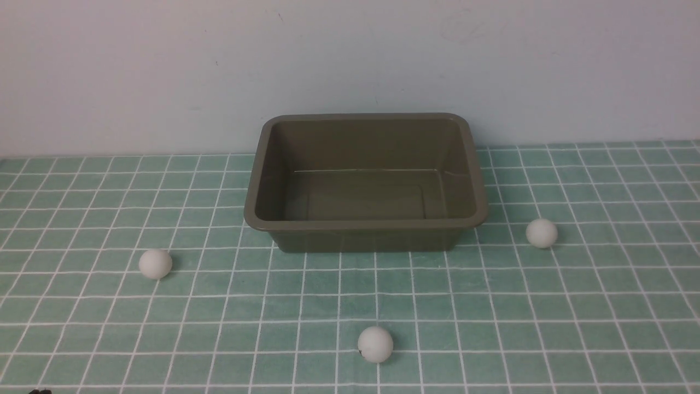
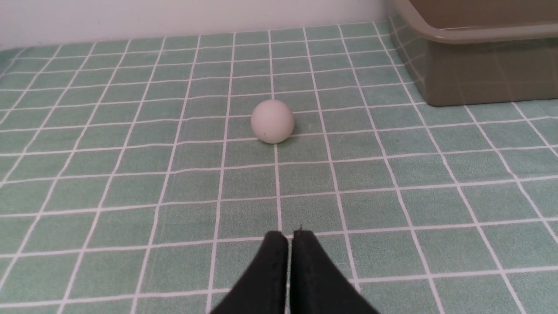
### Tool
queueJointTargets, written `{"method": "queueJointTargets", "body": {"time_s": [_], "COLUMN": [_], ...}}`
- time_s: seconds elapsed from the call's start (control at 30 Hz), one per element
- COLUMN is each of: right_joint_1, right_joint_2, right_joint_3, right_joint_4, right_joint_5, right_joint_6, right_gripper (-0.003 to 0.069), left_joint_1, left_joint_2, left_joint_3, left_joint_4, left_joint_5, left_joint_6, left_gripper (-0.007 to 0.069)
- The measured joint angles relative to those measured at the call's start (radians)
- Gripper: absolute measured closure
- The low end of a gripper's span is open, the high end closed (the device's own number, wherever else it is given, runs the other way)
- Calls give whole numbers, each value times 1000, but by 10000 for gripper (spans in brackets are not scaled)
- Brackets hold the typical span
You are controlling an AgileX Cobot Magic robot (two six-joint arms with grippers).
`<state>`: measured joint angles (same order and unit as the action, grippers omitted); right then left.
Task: Put the table tennis balls in the box on the green coffee tablecloth.
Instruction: 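Reach for and grasp a ping pong ball on the table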
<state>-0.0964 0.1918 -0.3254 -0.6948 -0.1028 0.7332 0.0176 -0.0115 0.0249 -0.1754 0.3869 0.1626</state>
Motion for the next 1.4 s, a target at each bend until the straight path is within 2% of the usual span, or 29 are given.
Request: {"method": "queueJointTargets", "body": {"time_s": [0.1,0.13,0.17,0.2,0.33,0.4,0.43,0.5,0.7,0.9,0.97,1.1,1.2,1.3,1.4], "right_joint_1": [0,0,0,0,0,0,0,0,1,1,1,1,-7,-37,-88], "right_joint_2": [96,210,223,272,567,725,788,882,1134,1263,1293,1301,1301,1301,1301], "right_joint_3": [-56,-94,-97,-110,-195,-254,-282,-333,-486,-551,-570,-648,-718,-757,-752], "right_joint_4": [-189,-369,-387,-459,-880,-1008,-1032,-1052,-1065,-1065,-1069,-1071,-1063,-1060,-1048], "right_joint_5": [26,10,10,-8,-112,-170,-201,-239,-265,-255,-239,-131,-28,73,191], "right_joint_6": [167,311,311,385,751,932,982,1001,978,977,1012,1242,1312,1215,1001], "right_gripper": [675,673,673,673,672,672,671,670,670,670,670,670,670,670,670], "left_joint_1": [0,0,0,0,0,0,0,0,0,0,0,0,0,0,0], "left_joint_2": [0,0,0,0,0,0,0,0,0,0,0,0,0,0,0], "left_joint_3": [0,0,0,0,0,0,0,0,0,0,0,0,0,0,0], "left_joint_4": [0,0,0,0,0,0,0,0,0,0,0,0,0,0,0], "left_joint_5": [0,0,0,0,0,0,0,0,0,0,0,0,0,0,0], "left_joint_6": [0,0,0,0,0,0,0,0,0,0,0,0,0,0,0], "left_gripper": [629,629,629,629,629,629,629,629,629,629,629,629,629,629,629]}}
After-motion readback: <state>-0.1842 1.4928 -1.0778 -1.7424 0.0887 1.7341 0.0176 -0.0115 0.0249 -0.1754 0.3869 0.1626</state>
